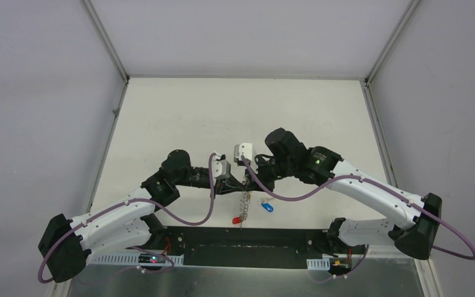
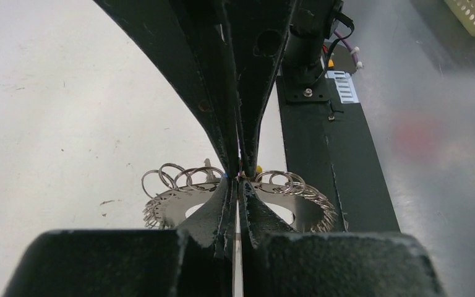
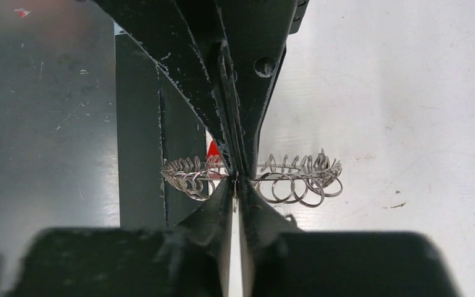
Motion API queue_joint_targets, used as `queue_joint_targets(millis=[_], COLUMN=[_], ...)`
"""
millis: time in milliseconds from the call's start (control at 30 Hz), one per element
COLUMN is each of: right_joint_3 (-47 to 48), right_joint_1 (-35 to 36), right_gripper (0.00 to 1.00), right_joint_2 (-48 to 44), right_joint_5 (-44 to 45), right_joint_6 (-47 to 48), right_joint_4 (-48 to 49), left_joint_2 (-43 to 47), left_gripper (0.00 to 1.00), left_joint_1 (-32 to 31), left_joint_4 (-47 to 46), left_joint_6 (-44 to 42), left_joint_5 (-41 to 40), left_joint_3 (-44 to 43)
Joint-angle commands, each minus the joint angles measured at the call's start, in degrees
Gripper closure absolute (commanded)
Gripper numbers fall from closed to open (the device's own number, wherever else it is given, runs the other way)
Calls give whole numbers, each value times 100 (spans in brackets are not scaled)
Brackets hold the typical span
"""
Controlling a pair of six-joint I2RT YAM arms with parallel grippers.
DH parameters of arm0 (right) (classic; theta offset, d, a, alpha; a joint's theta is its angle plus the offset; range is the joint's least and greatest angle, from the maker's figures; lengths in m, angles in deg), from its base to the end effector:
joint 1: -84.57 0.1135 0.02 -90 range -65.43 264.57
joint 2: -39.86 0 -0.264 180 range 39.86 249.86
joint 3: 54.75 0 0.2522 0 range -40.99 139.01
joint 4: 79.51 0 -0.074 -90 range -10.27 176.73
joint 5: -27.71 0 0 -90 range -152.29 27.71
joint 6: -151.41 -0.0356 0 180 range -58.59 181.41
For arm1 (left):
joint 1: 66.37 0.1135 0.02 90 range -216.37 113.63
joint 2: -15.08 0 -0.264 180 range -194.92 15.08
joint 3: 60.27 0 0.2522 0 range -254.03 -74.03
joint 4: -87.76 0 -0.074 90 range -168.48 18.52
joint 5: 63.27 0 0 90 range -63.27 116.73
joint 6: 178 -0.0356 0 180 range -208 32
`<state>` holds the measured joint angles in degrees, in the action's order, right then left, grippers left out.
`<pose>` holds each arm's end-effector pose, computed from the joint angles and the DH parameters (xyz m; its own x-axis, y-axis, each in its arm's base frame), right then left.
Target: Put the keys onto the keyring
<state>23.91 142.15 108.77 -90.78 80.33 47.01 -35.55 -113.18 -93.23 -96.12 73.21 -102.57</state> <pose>0.1195 0.2198 0.3297 -0.0501 -0.6104 -0.7905 -0.9968 -0.0187 0.0776 0.1179 -0.1633 0.2685 0.0539 0.0847 -0.9949 0.9967 -0.0657 0.0484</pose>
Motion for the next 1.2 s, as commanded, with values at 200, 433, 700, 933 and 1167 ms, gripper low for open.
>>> queue_joint_targets(millis=[200,433,700,933,1167], right_joint_3=[-94,-765,-1345,-1288,-1266], right_joint_1=[-1,-2,-6,-1,-1], right_gripper=[38,39,59,60,58], right_joint_2=[-569,-1487,-2099,-1932,-1788], right_joint_5=[471,623,83,-225,-339], right_joint_6=[-345,-456,-632,-695,-749], right_joint_4=[677,1611,2688,2733,2733], left_joint_2=[428,879,921,880,897], left_gripper=[100,100,100,100,100], left_joint_1=[-45,-48,-42,-47,-48], left_joint_4=[-1008,-1647,-2479,-2798,-2833], left_joint_6=[445,665,798,799,1035], left_joint_5=[-556,-695,-493,-379,-332], left_joint_3=[346,541,656,644,611])
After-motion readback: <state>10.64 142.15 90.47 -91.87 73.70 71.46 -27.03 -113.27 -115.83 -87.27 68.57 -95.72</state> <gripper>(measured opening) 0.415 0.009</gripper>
